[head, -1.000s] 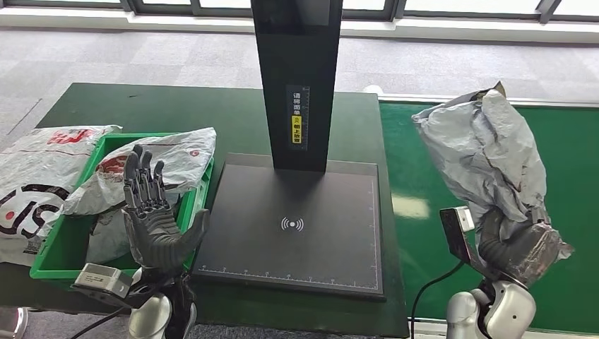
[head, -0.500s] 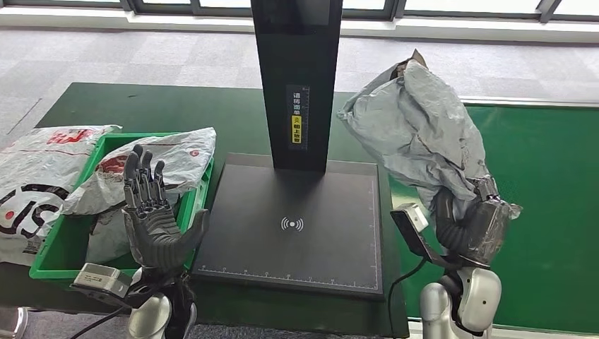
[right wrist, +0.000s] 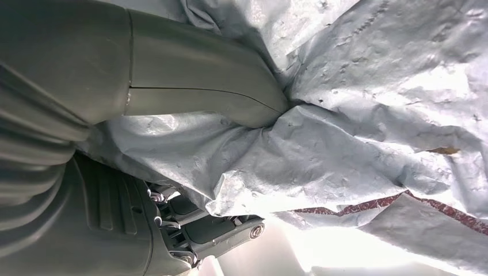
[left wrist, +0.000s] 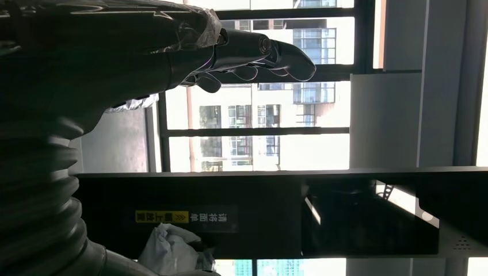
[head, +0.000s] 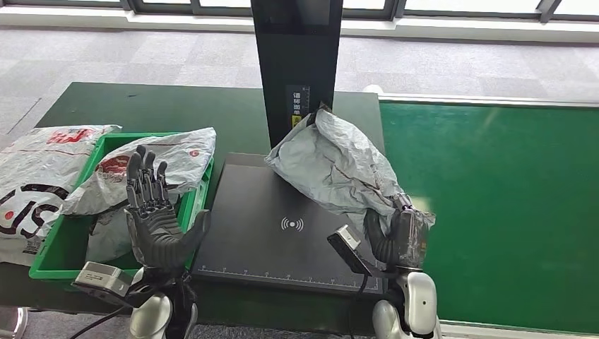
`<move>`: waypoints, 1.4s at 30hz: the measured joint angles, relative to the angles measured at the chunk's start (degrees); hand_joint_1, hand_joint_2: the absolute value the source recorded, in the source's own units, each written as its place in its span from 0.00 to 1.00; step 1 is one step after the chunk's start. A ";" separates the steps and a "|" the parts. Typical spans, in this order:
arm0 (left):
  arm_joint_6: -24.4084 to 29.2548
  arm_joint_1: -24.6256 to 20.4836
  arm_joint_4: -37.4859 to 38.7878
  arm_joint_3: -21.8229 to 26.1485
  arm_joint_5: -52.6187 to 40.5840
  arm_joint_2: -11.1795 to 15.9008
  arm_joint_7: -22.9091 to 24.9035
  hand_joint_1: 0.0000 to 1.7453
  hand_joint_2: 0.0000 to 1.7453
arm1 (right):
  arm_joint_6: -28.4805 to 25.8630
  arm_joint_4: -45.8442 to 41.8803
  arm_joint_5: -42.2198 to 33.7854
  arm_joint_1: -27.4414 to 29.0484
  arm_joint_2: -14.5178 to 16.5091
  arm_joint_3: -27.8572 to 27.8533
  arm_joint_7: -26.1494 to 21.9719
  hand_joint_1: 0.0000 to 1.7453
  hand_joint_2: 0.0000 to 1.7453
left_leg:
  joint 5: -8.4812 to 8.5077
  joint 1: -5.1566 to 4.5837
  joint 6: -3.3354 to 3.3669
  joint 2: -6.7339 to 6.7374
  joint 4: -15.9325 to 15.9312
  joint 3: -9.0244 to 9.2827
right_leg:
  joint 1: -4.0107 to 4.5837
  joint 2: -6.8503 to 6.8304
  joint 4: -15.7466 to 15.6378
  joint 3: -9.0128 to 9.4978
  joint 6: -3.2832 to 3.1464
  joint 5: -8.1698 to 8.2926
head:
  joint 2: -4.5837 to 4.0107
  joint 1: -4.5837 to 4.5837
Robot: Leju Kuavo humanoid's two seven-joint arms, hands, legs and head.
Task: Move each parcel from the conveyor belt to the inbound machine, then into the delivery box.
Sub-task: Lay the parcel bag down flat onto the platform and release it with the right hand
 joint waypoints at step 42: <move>0.68 -0.37 2.56 -0.07 -0.39 0.13 0.00 0.00 1.00 | 8.17 10.38 -6.01 -1.52 -2.11 3.33 1.62 0.00 0.00 | 0.00 0.00 -0.01 0.03 0.00 0.05 | 0.00 0.03 0.00 0.00 0.00 0.00 | 0.00 0.00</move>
